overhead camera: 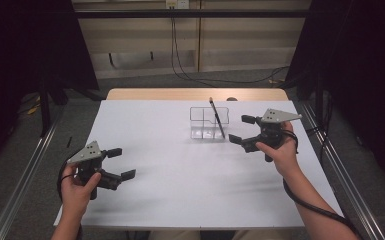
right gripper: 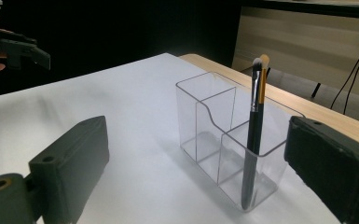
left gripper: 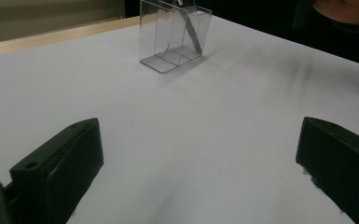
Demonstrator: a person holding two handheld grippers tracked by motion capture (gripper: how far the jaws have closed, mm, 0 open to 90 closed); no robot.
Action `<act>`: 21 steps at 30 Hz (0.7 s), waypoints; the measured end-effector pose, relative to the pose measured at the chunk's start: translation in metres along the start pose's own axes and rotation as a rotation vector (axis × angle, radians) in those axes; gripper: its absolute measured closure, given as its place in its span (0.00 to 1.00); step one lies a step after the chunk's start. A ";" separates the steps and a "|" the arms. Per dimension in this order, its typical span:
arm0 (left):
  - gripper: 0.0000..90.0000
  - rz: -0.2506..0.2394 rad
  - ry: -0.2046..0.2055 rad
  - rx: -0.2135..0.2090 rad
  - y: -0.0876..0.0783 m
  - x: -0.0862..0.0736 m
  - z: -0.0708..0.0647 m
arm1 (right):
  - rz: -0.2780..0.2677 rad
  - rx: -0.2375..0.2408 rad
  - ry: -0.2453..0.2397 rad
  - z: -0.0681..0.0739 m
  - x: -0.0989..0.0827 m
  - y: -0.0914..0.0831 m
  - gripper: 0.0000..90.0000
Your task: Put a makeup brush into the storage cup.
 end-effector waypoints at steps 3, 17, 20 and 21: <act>0.01 0.000 -0.001 0.000 0.000 0.000 0.000 | -0.002 -0.006 0.000 0.000 -0.001 -0.005 0.06; 0.01 0.006 0.000 -0.001 0.001 -0.001 0.000 | 0.002 -0.014 -0.004 0.001 -0.007 -0.026 0.05; 0.01 0.006 0.000 -0.001 0.001 -0.001 0.000 | 0.007 -0.011 -0.009 0.003 -0.009 -0.029 0.04; 0.01 0.003 -0.003 -0.002 0.001 0.000 -0.001 | 0.003 -0.009 -0.009 0.003 -0.009 -0.030 0.04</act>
Point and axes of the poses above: each handheld gripper's, and its own axes: y roughly forward along the jaws, x roughly out of its top, z roughly to its left, the point moved 10 cm from there along y, roughly forward along the jaws, and after that the axes turned 10 degrees about -z, right-handed, at the moved point
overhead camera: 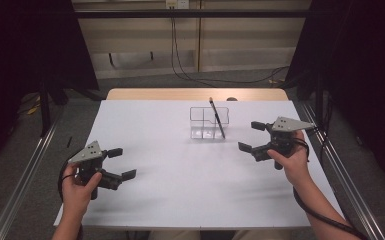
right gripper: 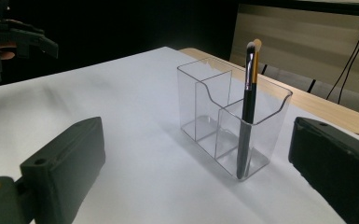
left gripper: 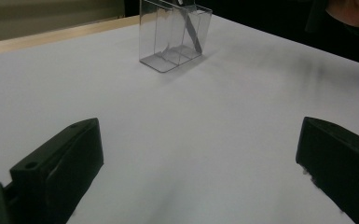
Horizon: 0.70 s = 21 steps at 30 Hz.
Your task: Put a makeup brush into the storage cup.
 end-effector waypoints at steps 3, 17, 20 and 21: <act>0.01 0.002 0.003 0.001 0.000 0.000 0.000 | 0.004 -0.002 -0.001 0.001 -0.001 -0.002 0.04; 0.01 0.001 0.006 0.003 0.000 0.000 0.000 | 0.005 -0.004 -0.008 0.003 -0.007 -0.018 0.03; 0.01 0.003 0.005 0.001 0.000 0.000 0.000 | 0.012 -0.006 -0.006 0.004 -0.009 -0.022 0.04; 0.01 0.002 0.004 0.001 0.000 0.000 0.000 | 0.015 -0.007 -0.006 0.004 -0.010 -0.023 0.04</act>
Point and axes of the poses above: each handheld gripper's, and its own axes: y roughly forward along the jaws, x roughly out of its top, z roughly to its left, the point moved 10 cm from there along y, roughly forward along the jaws, and after that the axes turned 10 degrees about -z, right-handed, at the moved point
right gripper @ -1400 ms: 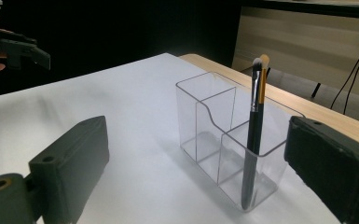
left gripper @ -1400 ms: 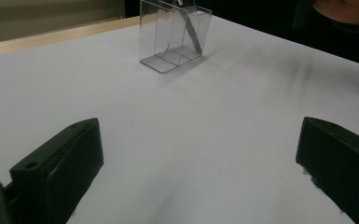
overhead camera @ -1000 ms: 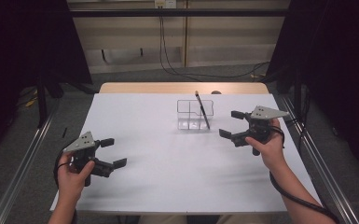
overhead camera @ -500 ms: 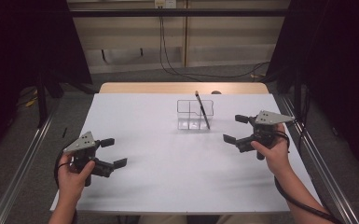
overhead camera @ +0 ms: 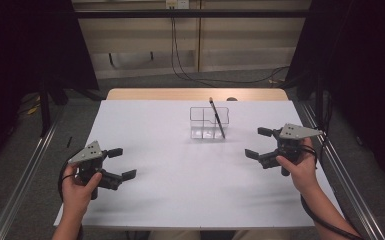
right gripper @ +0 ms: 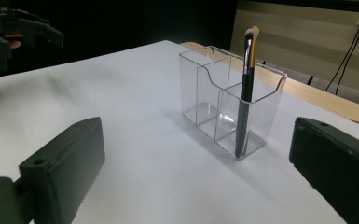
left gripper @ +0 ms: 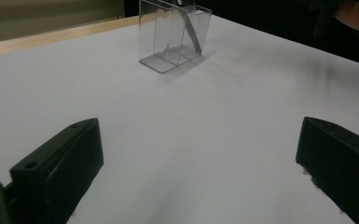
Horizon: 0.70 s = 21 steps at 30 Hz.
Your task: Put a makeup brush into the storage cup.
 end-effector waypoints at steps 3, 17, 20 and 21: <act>0.01 0.003 0.002 0.001 0.000 0.000 0.000 | 0.001 -0.004 0.001 0.000 -0.002 -0.004 0.04; 0.01 -0.001 0.001 -0.002 0.000 0.000 0.000 | 0.015 -0.021 0.003 -0.001 -0.008 -0.022 0.04; 0.01 0.001 0.002 0.001 0.000 0.000 0.000 | 0.019 -0.024 0.002 -0.001 -0.010 -0.026 0.04; 0.01 -0.003 0.002 0.004 0.000 0.000 0.000 | 0.017 -0.023 0.001 -0.001 -0.010 -0.027 0.04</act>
Point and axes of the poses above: each handheld gripper's, and its own axes: y roughly forward along the jaws, x roughly out of its top, z roughly to its left, the point moved 10 cm from there along y, roughly forward along the jaws, and after that the axes turned 10 degrees about -z, right-handed, at the moved point
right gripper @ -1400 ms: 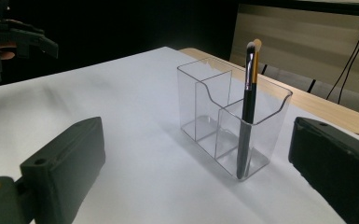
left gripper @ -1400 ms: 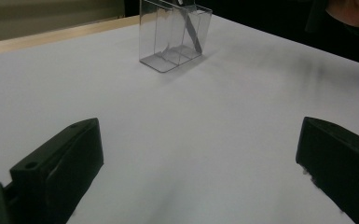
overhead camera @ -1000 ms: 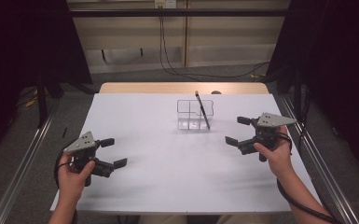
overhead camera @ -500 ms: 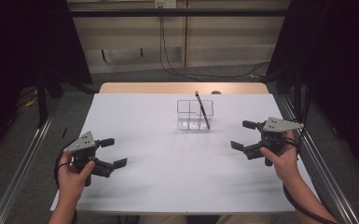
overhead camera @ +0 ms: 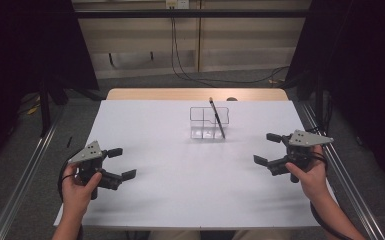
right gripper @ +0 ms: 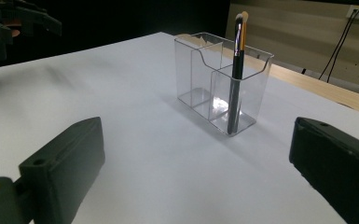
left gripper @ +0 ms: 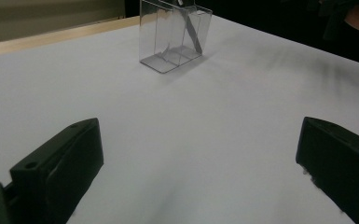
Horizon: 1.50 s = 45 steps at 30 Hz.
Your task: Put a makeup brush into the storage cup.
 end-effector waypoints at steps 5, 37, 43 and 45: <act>0.01 0.004 0.001 -0.004 0.000 0.000 0.000 | -0.003 -0.011 0.003 0.000 -0.001 -0.007 0.04; 0.01 0.004 0.008 -0.001 0.000 0.001 0.002 | -0.001 -0.011 0.020 0.005 -0.013 -0.031 0.04; 0.01 0.004 0.006 -0.004 0.001 0.000 0.002 | 0.002 -0.008 0.024 0.006 -0.015 -0.033 0.04; 0.01 -0.003 -0.001 -0.003 0.002 0.000 0.001 | 0.001 -0.008 0.029 0.006 -0.015 -0.033 0.03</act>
Point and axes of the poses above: each handheld gripper's, and its own axes: y roughly forward along the jaws, x roughly out of its top, z roughly to its left, the point moved 10 cm from there along y, roughly forward along the jaws, and after that the axes turned 10 degrees about -z, right-handed, at the moved point
